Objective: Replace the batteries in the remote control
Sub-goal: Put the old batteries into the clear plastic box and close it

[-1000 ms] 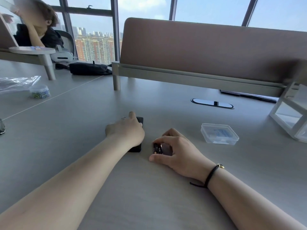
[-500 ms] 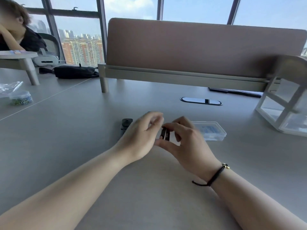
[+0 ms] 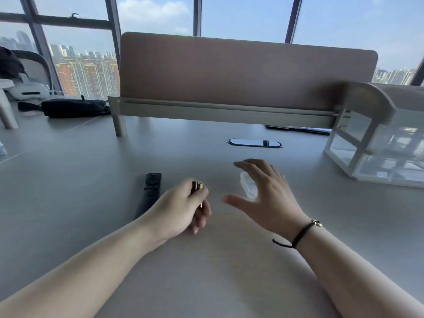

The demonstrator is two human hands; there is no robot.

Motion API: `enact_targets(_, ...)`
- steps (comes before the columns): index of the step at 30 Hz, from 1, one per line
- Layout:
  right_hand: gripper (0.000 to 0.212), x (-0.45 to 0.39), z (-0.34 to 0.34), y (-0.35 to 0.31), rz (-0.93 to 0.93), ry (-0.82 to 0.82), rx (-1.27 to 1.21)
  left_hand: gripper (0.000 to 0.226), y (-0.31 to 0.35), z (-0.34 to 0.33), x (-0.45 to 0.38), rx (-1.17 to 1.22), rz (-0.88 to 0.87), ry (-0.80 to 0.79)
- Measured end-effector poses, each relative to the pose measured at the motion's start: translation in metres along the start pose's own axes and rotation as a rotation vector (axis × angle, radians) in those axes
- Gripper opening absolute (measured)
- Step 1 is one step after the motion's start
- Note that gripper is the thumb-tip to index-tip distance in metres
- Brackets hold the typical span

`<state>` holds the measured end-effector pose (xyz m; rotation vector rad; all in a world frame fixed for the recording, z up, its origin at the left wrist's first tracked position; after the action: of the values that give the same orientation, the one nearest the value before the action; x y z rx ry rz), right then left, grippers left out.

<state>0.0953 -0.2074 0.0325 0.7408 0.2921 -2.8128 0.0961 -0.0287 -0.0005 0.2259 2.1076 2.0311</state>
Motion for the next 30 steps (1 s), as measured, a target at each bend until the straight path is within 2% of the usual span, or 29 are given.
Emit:
enact_targets(3, 0.082, 0.009, -0.007, 0.045, -0.144, -0.142, 0.114, 0.027, 0.0, 0.006, -0.003, 0.054, 0.022, 0.041)
enact_targets(5, 0.078, 0.016, -0.013, 0.055, -0.17, -0.224, 0.103, 0.027, -0.002, 0.008, -0.005, 0.106, 0.054, 0.064)
enact_targets(8, 0.066, 0.014, -0.012, 0.038, -0.091, -0.165, 0.107, 0.012, -0.007, 0.01, -0.005, 0.249, 0.104, 0.107)
enact_targets(10, 0.062, 0.011, -0.012, 0.019, -0.015, -0.132, 0.104, 0.012, -0.01, 0.013, -0.006, 0.316, 0.121, 0.152)
enact_targets(12, 0.06, 0.012, -0.016, 0.006, 0.048, -0.149, 0.031, 0.015, -0.011, 0.016, -0.007, 0.309, 0.118, 0.188)
enact_targets(15, 0.051, 0.013, -0.02, -0.001, 0.097, -0.196, -0.065, 0.006, -0.011, 0.016, -0.007, 0.272, 0.134, 0.174)
enact_targets(19, 0.048, 0.013, -0.018, -0.003, 0.133, -0.187, -0.072, 0.02, -0.01, 0.015, -0.006, 0.3, 0.18, 0.14)
enact_targets(24, 0.046, 0.014, -0.007, -0.009, 0.069, -0.107, -0.304, 0.046, -0.004, 0.01, -0.004, 0.236, 0.126, 0.058)
enact_targets(28, 0.046, 0.019, -0.018, -0.019, 0.135, -0.237, -0.252, 0.072, -0.004, 0.004, -0.003, 0.086, 0.097, -0.004)
enact_targets(30, 0.045, 0.02, -0.021, -0.021, 0.155, -0.264, -0.234, 0.069, -0.005, 0.003, -0.003, 0.002, 0.086, -0.025)
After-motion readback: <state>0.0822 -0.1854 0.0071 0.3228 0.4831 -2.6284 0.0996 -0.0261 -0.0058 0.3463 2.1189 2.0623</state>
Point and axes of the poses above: each hand's wrist, its own x-axis away from the middle knuckle, its own z-axis out of the back of the hand, y = z × x, the point moved 7 cm from there along -x, towards the middle knuckle, and after that the axes turned 13 degrees about x, right-handed, at the moved point
